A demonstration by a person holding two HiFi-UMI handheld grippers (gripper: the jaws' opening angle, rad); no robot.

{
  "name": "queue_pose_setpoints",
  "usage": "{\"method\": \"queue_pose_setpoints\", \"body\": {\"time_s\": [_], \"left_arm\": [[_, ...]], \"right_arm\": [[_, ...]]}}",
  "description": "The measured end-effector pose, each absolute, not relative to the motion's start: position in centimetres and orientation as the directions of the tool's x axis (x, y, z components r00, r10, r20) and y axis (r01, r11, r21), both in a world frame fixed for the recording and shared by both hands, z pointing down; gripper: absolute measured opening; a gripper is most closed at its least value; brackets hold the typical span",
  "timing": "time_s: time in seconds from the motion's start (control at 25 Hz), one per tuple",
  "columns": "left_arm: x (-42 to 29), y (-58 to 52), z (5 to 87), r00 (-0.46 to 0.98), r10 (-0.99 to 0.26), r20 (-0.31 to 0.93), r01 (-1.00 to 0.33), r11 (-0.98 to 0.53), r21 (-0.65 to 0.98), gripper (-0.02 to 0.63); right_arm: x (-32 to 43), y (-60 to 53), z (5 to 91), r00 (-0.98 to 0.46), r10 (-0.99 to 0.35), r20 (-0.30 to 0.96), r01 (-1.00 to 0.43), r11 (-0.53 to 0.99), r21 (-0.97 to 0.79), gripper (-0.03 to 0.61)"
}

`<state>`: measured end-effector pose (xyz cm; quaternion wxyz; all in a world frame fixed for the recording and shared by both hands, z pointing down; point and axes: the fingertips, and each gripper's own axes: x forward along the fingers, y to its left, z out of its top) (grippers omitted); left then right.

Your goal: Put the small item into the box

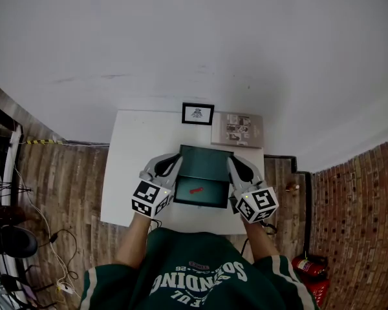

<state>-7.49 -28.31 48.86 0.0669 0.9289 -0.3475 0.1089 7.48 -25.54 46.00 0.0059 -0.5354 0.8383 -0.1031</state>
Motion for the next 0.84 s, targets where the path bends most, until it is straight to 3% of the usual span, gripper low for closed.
{"method": "queue_pose_setpoints", "body": {"time_s": [0.84], "left_arm": [[-7.9, -27.2, 49.3, 0.734, -0.629, 0.257, -0.662, -0.748, 0.058, 0.051]], "right_arm": [[6.9, -24.5, 46.7, -0.429, -0.896, 0.113, -0.893, 0.402, -0.204, 0.002]]}}
